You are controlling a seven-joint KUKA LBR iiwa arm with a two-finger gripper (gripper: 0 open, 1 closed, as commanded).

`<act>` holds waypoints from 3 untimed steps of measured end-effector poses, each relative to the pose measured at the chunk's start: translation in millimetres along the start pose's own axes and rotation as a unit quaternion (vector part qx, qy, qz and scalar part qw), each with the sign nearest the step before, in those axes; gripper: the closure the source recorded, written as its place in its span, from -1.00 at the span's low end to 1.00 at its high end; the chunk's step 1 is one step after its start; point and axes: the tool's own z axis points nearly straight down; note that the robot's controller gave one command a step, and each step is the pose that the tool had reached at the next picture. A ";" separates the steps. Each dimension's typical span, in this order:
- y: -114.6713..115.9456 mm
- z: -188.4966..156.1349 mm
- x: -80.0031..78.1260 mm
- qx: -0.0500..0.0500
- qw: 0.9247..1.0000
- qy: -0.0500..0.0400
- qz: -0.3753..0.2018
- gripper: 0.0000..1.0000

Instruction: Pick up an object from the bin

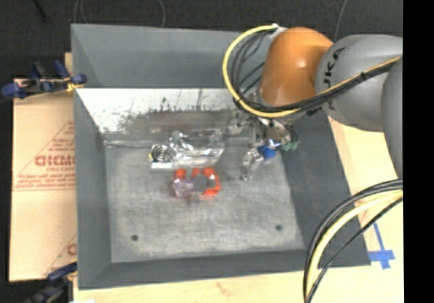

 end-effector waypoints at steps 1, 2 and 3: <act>54.4 41.5 7.8 0.002 1.000 -0.002 -0.002 -1.00; 94.1 39.6 47.0 0.002 1.000 -0.008 0.014 -1.00; 93.8 37.8 44.0 0.002 1.000 -0.011 0.014 1.00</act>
Offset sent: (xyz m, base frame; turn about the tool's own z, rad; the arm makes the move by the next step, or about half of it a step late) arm -0.0269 0.0507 -0.0462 -0.0031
